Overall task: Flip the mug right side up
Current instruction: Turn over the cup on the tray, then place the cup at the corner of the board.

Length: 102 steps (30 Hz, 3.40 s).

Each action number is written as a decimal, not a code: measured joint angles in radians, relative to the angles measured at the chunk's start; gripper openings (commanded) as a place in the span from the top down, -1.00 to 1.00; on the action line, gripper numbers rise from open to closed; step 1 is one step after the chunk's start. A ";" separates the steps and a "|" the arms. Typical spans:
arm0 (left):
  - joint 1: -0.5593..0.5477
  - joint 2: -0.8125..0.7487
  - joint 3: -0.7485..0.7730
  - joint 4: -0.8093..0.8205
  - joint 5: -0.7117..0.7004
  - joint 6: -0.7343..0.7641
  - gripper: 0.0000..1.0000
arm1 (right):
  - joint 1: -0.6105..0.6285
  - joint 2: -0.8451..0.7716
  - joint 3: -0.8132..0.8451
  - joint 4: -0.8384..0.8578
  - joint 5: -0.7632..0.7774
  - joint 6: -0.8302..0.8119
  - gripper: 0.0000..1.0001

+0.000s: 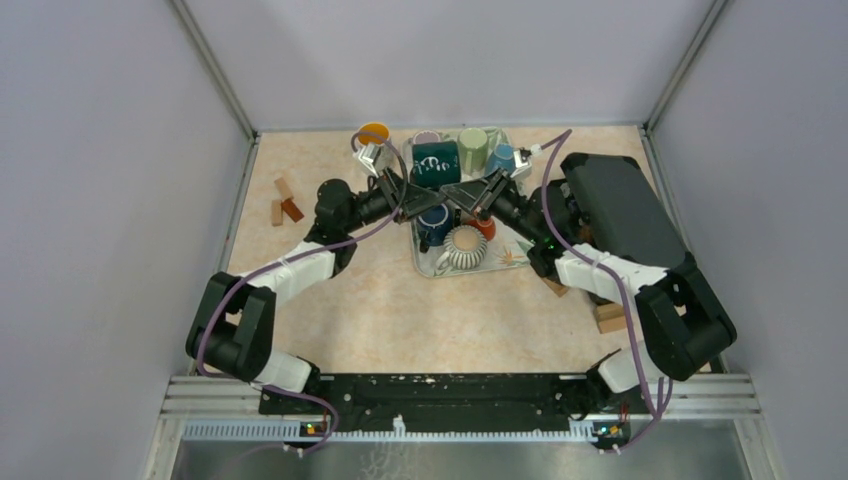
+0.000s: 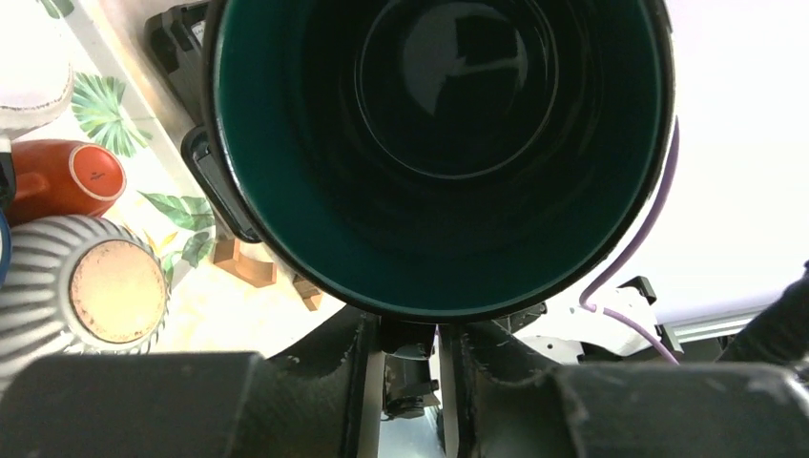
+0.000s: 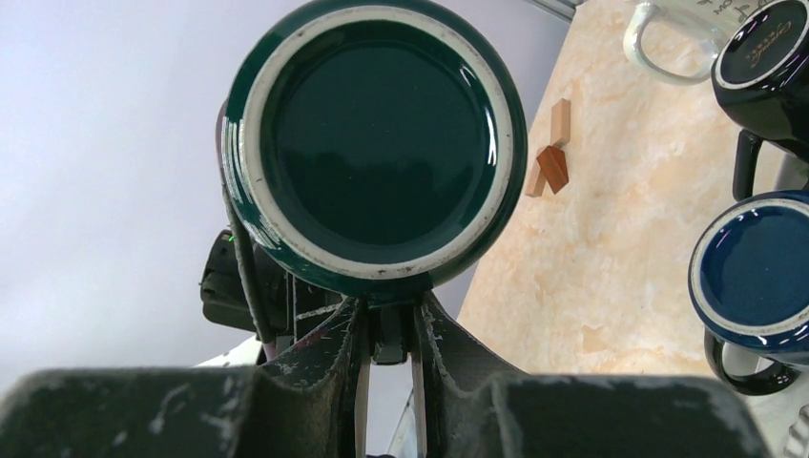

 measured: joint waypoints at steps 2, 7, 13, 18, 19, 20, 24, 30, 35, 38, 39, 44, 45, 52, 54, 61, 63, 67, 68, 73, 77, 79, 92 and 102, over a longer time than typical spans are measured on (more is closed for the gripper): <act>0.003 0.000 0.000 0.013 0.001 -0.002 0.62 | 0.000 0.001 0.000 0.004 0.000 0.006 1.00; 0.003 0.000 0.000 0.021 0.001 -0.010 0.95 | 0.000 0.004 0.000 0.016 -0.001 0.013 1.00; 0.005 0.000 0.000 0.020 0.000 -0.008 1.00 | 0.000 0.006 0.000 0.016 -0.002 0.014 1.00; 0.005 -0.010 0.003 -0.021 -0.008 0.036 1.00 | 0.000 0.006 0.000 -0.003 -0.003 0.003 0.52; 0.004 -0.016 0.006 -0.043 -0.013 0.051 1.00 | 0.000 0.006 0.000 -0.010 -0.004 0.000 0.43; 0.003 -0.023 0.009 -0.064 -0.019 0.068 1.00 | 0.000 0.006 0.000 -0.014 -0.005 -0.003 0.35; -0.002 -0.054 0.026 -0.148 -0.054 0.132 1.00 | 0.000 0.006 0.000 -0.035 0.004 -0.035 -0.06; -0.005 -0.076 0.059 -0.246 -0.085 0.201 1.00 | 0.000 0.006 0.000 -0.069 0.035 -0.065 -0.46; -0.009 -0.094 0.079 -0.327 -0.126 0.263 1.00 | 0.000 0.002 0.000 -0.097 0.050 -0.080 -0.74; -0.008 -0.097 0.090 -0.399 -0.196 0.311 1.00 | 0.008 -0.028 0.000 -0.113 0.040 -0.097 -0.97; -0.007 -0.097 0.094 -0.421 -0.217 0.327 1.00 | 0.011 -0.041 0.000 -0.121 0.039 -0.105 -0.98; 0.000 -0.123 0.125 -0.563 -0.341 0.429 1.00 | 0.012 -0.107 0.000 -0.182 0.048 -0.154 -0.97; 0.002 -0.130 0.140 -0.595 -0.367 0.455 1.00 | 0.012 -0.120 0.000 -0.203 0.053 -0.166 -0.98; 0.028 -0.159 0.262 -0.768 -0.554 0.629 1.00 | 0.012 -0.184 0.011 -0.388 0.100 -0.262 -0.97; 0.046 -0.159 0.290 -0.801 -0.601 0.672 1.00 | 0.012 -0.191 0.026 -0.452 0.114 -0.294 -0.98; 0.141 -0.118 0.339 -0.862 -0.739 0.779 1.00 | 0.012 -0.204 0.124 -0.690 0.185 -0.393 -0.98; 0.173 -0.090 0.345 -0.864 -0.768 0.799 1.00 | 0.012 -0.210 0.151 -0.756 0.209 -0.416 -0.98; 0.237 -0.005 0.364 -0.871 -0.798 0.826 1.00 | 0.012 -0.216 0.203 -0.888 0.260 -0.451 -0.98; 0.253 0.024 0.372 -0.872 -0.803 0.832 1.00 | 0.012 -0.216 0.218 -0.928 0.280 -0.459 -0.98; 0.299 0.182 0.435 -0.874 -0.809 0.859 1.00 | 0.012 -0.216 0.280 -1.073 0.364 -0.478 -0.98; 0.311 0.311 0.518 -0.881 -0.806 0.885 1.00 | 0.012 -0.216 0.293 -1.146 0.428 -0.487 -0.98; 0.311 0.373 0.580 -0.904 -0.805 0.899 1.00 | 0.012 -0.216 0.293 -1.178 0.455 -0.488 -0.98; 0.311 0.572 0.789 -1.002 -0.813 0.958 1.00 | 0.011 -0.246 0.291 -1.229 0.504 -0.529 -0.98; 0.311 0.628 0.816 -1.051 -0.807 0.979 1.00 | 0.011 -0.246 0.290 -1.218 0.465 -0.567 -0.98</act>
